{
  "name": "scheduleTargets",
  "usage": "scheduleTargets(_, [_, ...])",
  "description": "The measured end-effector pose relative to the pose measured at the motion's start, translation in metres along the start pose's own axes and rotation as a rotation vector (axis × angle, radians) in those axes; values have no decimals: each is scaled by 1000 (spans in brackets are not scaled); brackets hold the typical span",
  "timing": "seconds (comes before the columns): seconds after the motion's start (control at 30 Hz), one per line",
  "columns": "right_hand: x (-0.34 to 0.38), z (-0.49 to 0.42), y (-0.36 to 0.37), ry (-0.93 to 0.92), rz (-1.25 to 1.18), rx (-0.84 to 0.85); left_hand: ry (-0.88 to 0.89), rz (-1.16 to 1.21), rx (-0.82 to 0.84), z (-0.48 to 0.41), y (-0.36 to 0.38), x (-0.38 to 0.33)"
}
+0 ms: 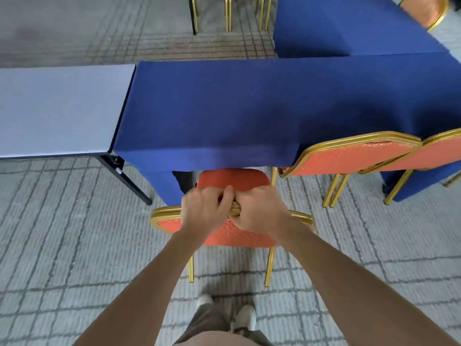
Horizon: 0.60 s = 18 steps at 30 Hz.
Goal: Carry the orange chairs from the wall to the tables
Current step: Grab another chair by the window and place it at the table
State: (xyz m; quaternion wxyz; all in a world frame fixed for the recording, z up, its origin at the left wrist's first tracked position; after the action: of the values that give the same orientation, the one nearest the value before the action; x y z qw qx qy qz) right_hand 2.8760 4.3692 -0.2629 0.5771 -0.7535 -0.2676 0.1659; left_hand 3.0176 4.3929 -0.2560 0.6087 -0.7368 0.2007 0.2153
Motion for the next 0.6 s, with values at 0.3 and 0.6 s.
scheduleTargets(0.3, [-49,-75,-9,57,8,45,-13,-74,-97,-85,0,-14])
scheduleTargets(0.6, [-77,-123,-18,87,54,194,125,-20,186,-152,-4,-13])
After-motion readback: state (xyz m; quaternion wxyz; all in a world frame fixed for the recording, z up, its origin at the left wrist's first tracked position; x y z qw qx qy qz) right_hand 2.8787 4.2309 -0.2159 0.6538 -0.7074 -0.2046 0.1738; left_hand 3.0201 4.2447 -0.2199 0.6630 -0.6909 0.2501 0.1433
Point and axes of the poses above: each hand's wrist, its own z-axis away from the middle knuckle, its own y-axis out of the palm, x = y × z, the point moved 2 cm from there along -z, towards the middle knuckle, and after that the axes turned 8 degrees about z, right-handed, at the moved point
